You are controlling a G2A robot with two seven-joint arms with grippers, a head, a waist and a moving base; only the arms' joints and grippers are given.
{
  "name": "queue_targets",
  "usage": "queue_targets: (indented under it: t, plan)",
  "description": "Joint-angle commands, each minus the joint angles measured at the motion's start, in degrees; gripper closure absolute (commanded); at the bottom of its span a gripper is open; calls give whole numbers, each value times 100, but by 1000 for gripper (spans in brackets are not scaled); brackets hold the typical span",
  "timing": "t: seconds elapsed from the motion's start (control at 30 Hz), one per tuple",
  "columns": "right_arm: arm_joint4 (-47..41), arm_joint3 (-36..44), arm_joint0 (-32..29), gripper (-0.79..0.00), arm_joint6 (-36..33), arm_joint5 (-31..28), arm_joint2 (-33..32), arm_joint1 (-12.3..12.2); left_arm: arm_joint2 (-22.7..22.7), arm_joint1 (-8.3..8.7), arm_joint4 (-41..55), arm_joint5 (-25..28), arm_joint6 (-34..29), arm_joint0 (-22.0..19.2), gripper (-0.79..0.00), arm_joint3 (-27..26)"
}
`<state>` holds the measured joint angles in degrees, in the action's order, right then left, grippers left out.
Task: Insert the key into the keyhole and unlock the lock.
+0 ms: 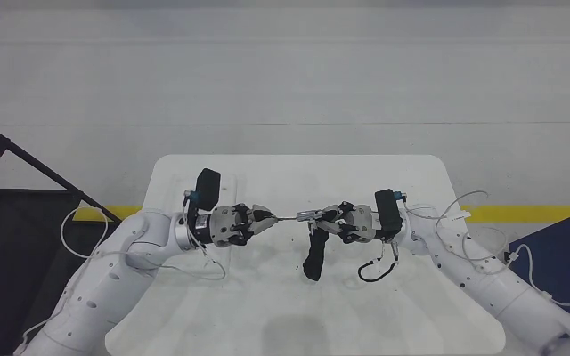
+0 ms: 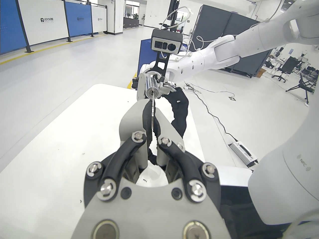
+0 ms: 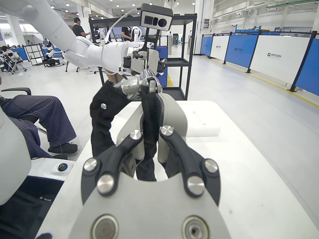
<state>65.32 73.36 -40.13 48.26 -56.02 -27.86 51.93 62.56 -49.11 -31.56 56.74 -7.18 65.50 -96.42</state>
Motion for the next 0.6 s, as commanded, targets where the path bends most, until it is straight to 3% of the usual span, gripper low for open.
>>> queue_targets:
  t: [0.0,0.57]
  plan:
    - [0,0,0,0,0,0,0,0,3,-12,-5,-10,-2,-12,0,6]
    - [0,0,0,0,0,0,0,0,19,-103,-46,-32,-100,-18,0,6]
